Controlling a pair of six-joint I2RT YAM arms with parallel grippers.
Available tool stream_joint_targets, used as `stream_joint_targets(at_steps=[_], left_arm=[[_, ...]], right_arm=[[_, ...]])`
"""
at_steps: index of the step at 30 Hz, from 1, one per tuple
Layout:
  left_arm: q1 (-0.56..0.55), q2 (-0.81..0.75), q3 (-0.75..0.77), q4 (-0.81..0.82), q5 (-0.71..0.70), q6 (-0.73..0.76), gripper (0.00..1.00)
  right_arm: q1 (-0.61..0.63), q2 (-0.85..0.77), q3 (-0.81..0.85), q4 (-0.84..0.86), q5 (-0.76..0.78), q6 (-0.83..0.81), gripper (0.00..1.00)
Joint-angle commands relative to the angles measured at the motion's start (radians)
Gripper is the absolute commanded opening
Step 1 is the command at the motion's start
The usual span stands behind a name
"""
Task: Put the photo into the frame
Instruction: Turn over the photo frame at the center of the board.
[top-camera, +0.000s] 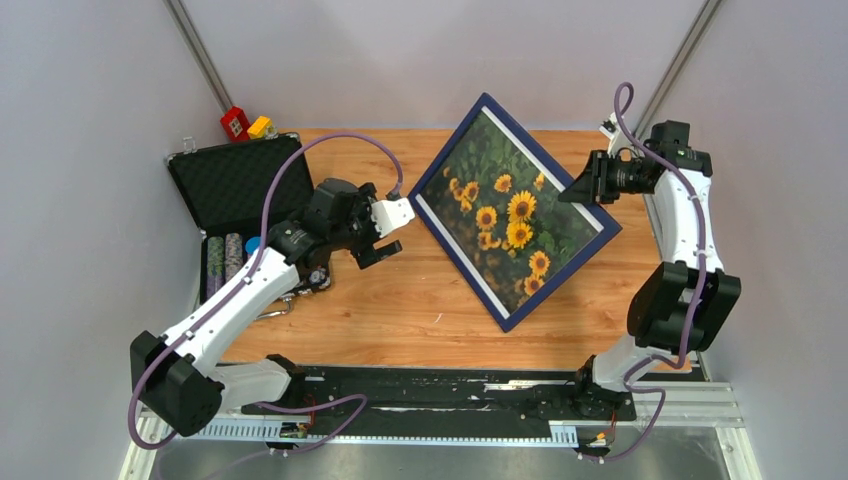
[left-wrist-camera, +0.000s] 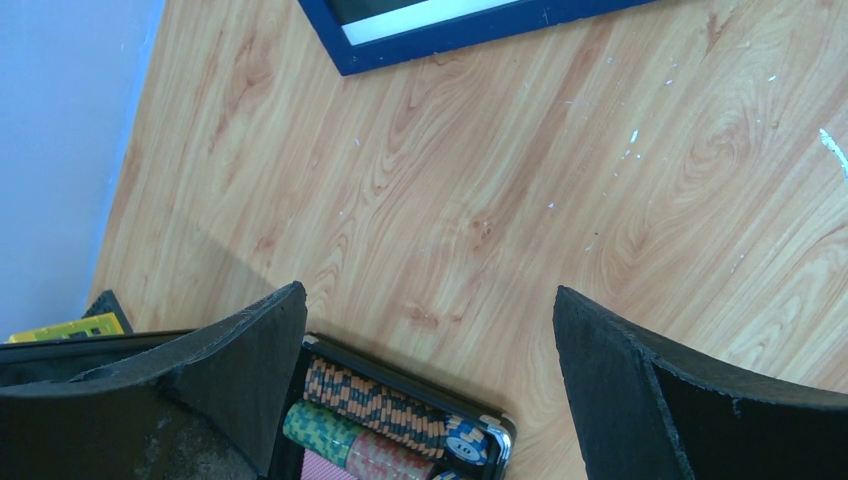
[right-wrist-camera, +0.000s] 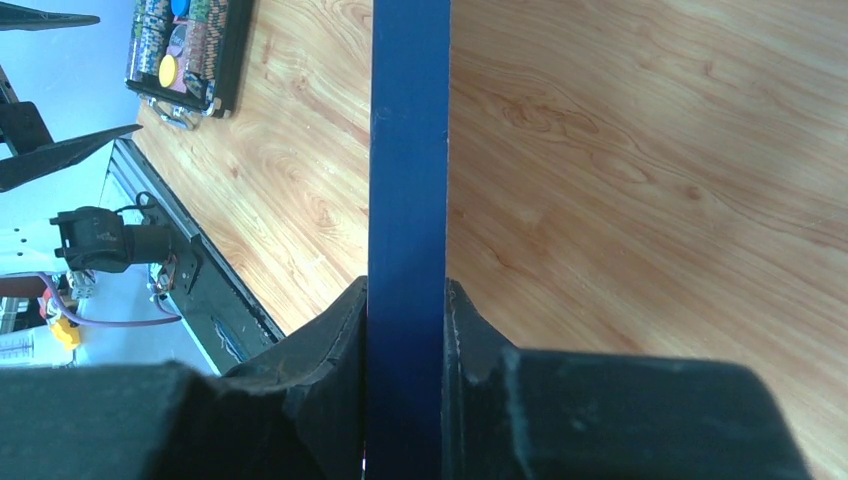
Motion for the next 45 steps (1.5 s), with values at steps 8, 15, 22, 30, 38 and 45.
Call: stream_joint_targets(at_steps=[8, 15, 22, 30, 38, 45], left_arm=[[0.006, 0.006, -0.009, 0.032, 0.016, -0.023, 1.0], [0.005, 0.012, -0.015, 0.035, 0.017, -0.024, 1.0], [0.006, 0.015, -0.019, 0.041, 0.018, -0.024, 1.0], [0.005, 0.025, -0.017, 0.041, 0.019, -0.022, 1.0], [0.005, 0.04, -0.01, 0.041, 0.023, -0.023, 1.0], [0.005, 0.051, -0.01, 0.04, 0.024, -0.021, 1.0]], right_arm=[[-0.015, -0.178, -0.245, 0.281, 0.038, 0.103, 0.0], [-0.019, -0.225, -0.354, 0.358, 0.019, 0.167, 0.0], [-0.021, -0.269, -0.454, 0.429, 0.027, 0.209, 0.0], [-0.021, -0.294, -0.543, 0.479, 0.023, 0.229, 0.0], [-0.021, -0.308, -0.625, 0.547, 0.02, 0.241, 0.01], [-0.021, -0.283, -0.661, 0.577, 0.007, 0.252, 0.05]])
